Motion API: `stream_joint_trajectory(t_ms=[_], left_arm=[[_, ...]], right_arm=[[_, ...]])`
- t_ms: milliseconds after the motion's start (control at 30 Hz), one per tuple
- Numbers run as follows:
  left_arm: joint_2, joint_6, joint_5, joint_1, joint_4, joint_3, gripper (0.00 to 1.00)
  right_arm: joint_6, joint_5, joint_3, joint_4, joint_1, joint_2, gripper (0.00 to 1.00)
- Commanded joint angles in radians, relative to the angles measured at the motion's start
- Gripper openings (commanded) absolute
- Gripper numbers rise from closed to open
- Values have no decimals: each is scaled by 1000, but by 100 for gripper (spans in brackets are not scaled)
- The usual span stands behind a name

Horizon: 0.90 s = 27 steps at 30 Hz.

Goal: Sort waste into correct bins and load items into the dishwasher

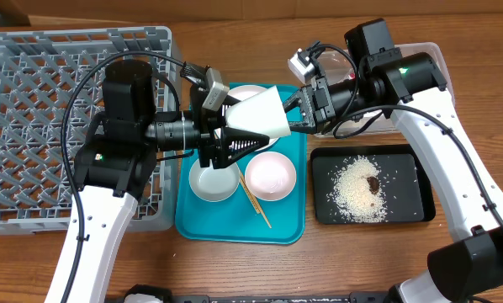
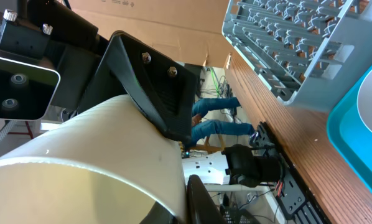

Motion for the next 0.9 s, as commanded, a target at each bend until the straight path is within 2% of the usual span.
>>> stream_joint_trajectory(t_ms=[0,100,133,167,200,300,367,500,600,700,867], left_arm=[[5,3,45,-6,5,19,61],[5,4,41,-6,5,19,60],[5,4,31,-6,5,19,59],[5,4,10,-6,3,19,59],[5,4,-18,-5,1,19,59],[5,4,-98,4,-4,19,58],[3,4,-105,28,-4,19,58],[3,6,-135,92,-49,19,55],[3,41,-220,154,-142,19,55],[3,58,-284,212,-213,19,54],[-10,56,-530,336,-349,19,55]], right_arm=[[-4,-15,5,3,5,-6,4],[-4,-10,5,2,5,-6,6],[-4,5,5,2,5,-6,13],[-4,30,5,2,5,-6,27],[-4,65,5,2,5,-6,31],[4,257,5,-2,3,-6,37],[8,399,5,-5,-4,-6,44],[73,634,6,-5,-43,-6,49],[79,710,6,-5,-100,-6,57],[78,766,6,-20,-156,-9,58],[79,1008,8,-119,-238,-21,59]])
